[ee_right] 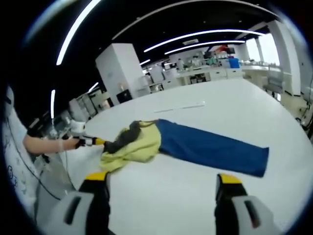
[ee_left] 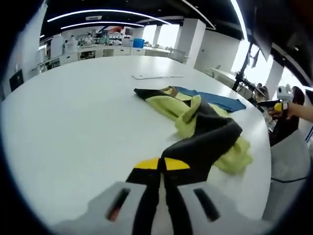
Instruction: Fold the garment on the visible template until the final outline fits inside the template.
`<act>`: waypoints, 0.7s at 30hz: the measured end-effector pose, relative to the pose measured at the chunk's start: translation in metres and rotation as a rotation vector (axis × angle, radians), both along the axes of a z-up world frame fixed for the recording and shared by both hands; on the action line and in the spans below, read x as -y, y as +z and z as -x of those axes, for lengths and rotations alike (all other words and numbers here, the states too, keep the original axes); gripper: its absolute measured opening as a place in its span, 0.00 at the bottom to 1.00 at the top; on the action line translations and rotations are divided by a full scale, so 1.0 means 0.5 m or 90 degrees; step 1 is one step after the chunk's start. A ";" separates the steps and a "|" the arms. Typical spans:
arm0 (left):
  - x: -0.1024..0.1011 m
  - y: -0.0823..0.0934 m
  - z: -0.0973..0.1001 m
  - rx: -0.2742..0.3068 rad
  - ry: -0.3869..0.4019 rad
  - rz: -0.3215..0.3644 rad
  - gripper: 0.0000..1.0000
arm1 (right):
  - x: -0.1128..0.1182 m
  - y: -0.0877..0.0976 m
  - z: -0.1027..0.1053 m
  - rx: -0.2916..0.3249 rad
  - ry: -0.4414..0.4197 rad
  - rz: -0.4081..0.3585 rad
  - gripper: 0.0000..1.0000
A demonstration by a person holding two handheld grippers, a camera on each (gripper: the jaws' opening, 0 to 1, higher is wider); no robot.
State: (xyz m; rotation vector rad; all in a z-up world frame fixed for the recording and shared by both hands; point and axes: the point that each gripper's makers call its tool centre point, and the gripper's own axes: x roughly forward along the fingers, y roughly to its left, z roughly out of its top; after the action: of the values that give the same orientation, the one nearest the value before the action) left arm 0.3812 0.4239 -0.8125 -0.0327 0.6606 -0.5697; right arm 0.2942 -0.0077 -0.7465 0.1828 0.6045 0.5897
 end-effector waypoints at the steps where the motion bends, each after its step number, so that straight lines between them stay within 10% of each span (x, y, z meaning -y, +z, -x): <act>1: -0.017 0.001 0.006 -0.002 0.013 0.003 0.00 | -0.002 0.000 -0.001 0.000 0.002 0.001 0.90; 21: -0.333 -0.019 0.069 -0.027 0.198 -0.049 0.00 | -0.044 0.001 -0.011 -0.007 0.036 0.007 0.90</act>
State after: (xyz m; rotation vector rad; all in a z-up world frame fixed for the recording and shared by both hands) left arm 0.3465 0.5904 -0.8220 -0.0751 0.7025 -0.2444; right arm 0.2999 0.0145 -0.7461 0.1585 0.6246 0.6401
